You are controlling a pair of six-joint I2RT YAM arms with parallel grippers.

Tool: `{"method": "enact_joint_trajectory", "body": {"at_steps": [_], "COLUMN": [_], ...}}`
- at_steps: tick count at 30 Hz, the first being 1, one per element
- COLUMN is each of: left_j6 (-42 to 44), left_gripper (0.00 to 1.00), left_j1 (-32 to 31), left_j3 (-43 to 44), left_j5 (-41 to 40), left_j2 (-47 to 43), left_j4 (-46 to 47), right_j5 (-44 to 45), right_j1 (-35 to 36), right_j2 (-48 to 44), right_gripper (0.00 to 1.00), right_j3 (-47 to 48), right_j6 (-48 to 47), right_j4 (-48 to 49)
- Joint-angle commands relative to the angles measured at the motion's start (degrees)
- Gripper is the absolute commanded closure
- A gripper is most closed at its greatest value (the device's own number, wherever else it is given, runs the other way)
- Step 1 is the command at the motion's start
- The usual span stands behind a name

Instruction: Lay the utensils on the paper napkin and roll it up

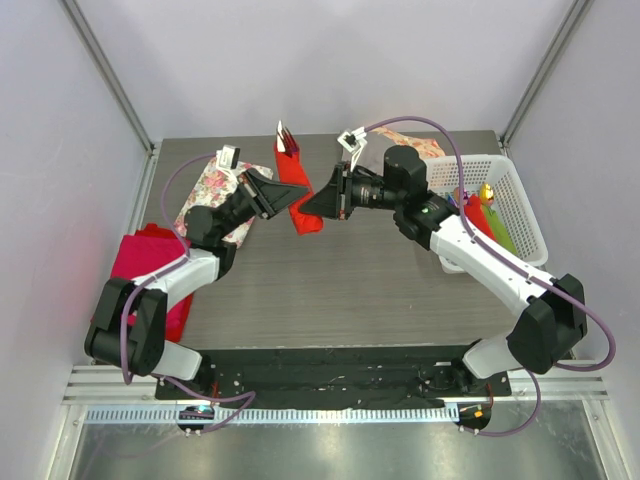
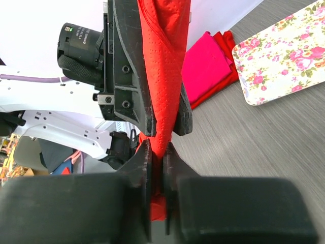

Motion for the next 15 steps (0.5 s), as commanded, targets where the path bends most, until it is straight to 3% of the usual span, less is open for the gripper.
{"method": "enact_joint_trajectory", "body": {"at_steps": [1,3,6,12,15], "left_j6": [0.5,0.7,0.8,0.7,0.8], "left_gripper": [1.0,1.0,1.0,1.0,1.0], "left_j1": [0.0,0.0,0.0,-0.1,0.0], "left_j3": [1.4,1.7,2.6,3.2,3.2], "left_j5": [-3.1,-3.7,-4.4,-4.9,-5.6], "left_j2": [0.1,0.0,0.2,0.4,0.2], "left_j4": [7.2,7.3,7.5,8.2,8.4], "right_j5": [-1.0,-1.0,-1.3,-1.8,-2.3], "right_j1": [0.2,0.2,0.1,0.2,0.2], "right_j2": [-1.5,-1.9,-2.2,-2.4,-2.2], "right_gripper": [0.77,0.6,0.5,0.48,0.52], "right_j3": [1.1,0.0,-0.9,-3.1,-3.8], "right_j6": [-1.0,-1.3,-1.3,-1.0,-1.2], "right_j4": [3.4,2.8,2.3,2.5,2.6]}}
